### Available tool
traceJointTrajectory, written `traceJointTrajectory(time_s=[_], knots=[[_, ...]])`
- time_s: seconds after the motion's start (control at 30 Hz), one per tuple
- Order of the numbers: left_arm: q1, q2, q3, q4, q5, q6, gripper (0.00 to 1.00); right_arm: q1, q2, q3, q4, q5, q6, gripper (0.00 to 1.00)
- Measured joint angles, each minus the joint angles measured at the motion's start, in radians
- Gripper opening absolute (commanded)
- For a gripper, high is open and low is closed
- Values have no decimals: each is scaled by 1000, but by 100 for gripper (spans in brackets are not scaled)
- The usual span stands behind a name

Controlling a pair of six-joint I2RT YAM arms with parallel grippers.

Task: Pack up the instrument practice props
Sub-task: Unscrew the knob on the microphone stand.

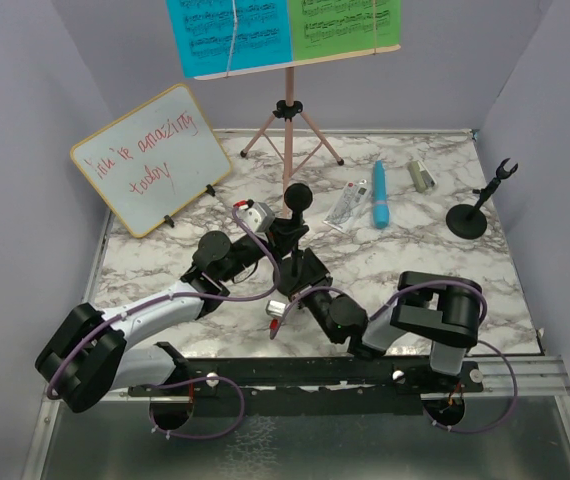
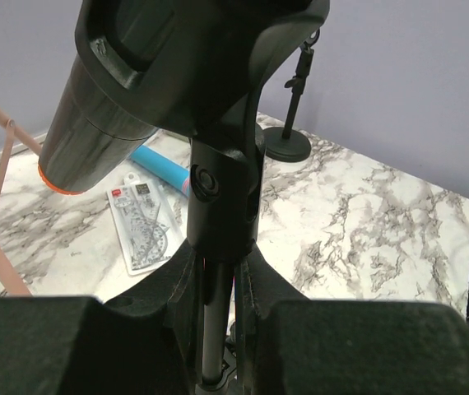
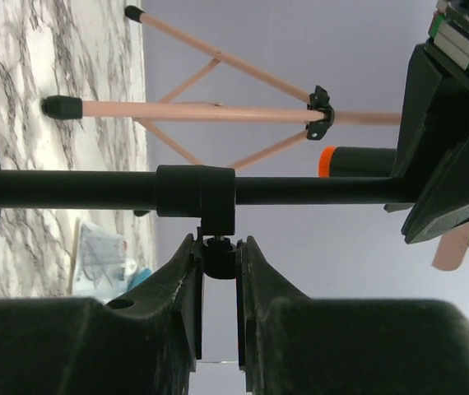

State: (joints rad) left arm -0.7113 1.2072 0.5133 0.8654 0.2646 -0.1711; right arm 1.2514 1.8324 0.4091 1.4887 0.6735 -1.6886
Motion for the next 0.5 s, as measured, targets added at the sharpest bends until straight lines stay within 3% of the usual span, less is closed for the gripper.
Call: traceJointTrajectory(time_s=[0.17, 0.5], knots=[[-5, -17, 0, -26, -16, 5, 0, 9, -60, 0, -90, -2, 130, 39], [-6, -23, 0, -37, -23, 19, 0, 26, -376, 10, -591, -122, 660, 59]])
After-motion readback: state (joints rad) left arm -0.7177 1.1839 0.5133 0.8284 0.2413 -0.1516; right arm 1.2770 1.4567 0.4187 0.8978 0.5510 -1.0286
